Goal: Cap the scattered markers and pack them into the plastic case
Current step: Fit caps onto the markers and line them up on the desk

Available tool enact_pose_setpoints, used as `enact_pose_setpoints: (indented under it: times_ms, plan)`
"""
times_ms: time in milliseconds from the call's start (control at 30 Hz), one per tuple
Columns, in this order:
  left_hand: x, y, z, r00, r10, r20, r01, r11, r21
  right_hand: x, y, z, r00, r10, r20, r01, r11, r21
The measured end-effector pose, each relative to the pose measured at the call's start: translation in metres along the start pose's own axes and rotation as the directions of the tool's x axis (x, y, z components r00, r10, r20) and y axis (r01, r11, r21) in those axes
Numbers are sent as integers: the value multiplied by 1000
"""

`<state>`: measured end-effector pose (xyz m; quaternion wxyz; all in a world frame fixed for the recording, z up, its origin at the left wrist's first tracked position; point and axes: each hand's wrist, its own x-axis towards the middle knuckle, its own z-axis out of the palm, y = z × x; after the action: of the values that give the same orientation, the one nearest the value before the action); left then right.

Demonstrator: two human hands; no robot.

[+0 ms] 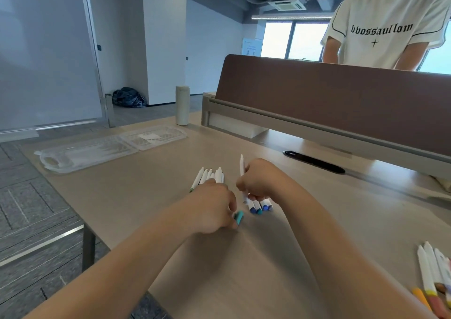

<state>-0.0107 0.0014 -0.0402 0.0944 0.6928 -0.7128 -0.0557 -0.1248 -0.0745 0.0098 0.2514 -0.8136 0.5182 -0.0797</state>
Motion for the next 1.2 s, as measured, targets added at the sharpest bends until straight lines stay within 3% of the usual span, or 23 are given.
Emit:
enact_pose_setpoints:
  times_ms: [167,267,333,400,467,533,600,633,767,1200]
  plan:
    - [2,1,7,999,-33,12,33,999,-25,-4,6,3,1000,-10,30,9,1000,24]
    - [3,-1,10,998,-33,-50,33,999,4,-4,5,2,999,-19,28,18,1000,24]
    - [2,-2,9,991,-67,-114,60,996,-63,-5,2,1,998,-25,62,26,1000,-11]
    - [1,-4,3,969,-160,-187,114,965,-237,-4,3,1,997,-52,59,53,999,-12]
    - [1,-13,-4,924,-305,-232,161,858,-487,-5,3,-1,996,-75,43,76,997,-5]
    - [-1,-23,-8,886,-419,-197,157,672,-724,-7,3,-4,992,-107,69,112,991,-69]
    - [-4,-31,-8,878,-459,-138,131,507,-852,-9,1,-5,986,-122,114,141,975,-170]
    - [-5,-34,-9,878,-460,-131,118,475,-872,-10,1,-5,982,-136,134,161,968,-193]
    - [-8,-39,-13,883,-441,-162,83,486,-870,-10,-2,1,961,-176,215,224,949,-223]
    - [-13,-40,-20,879,-429,-208,35,493,-869,-11,-3,2,962,-182,206,222,956,-190]
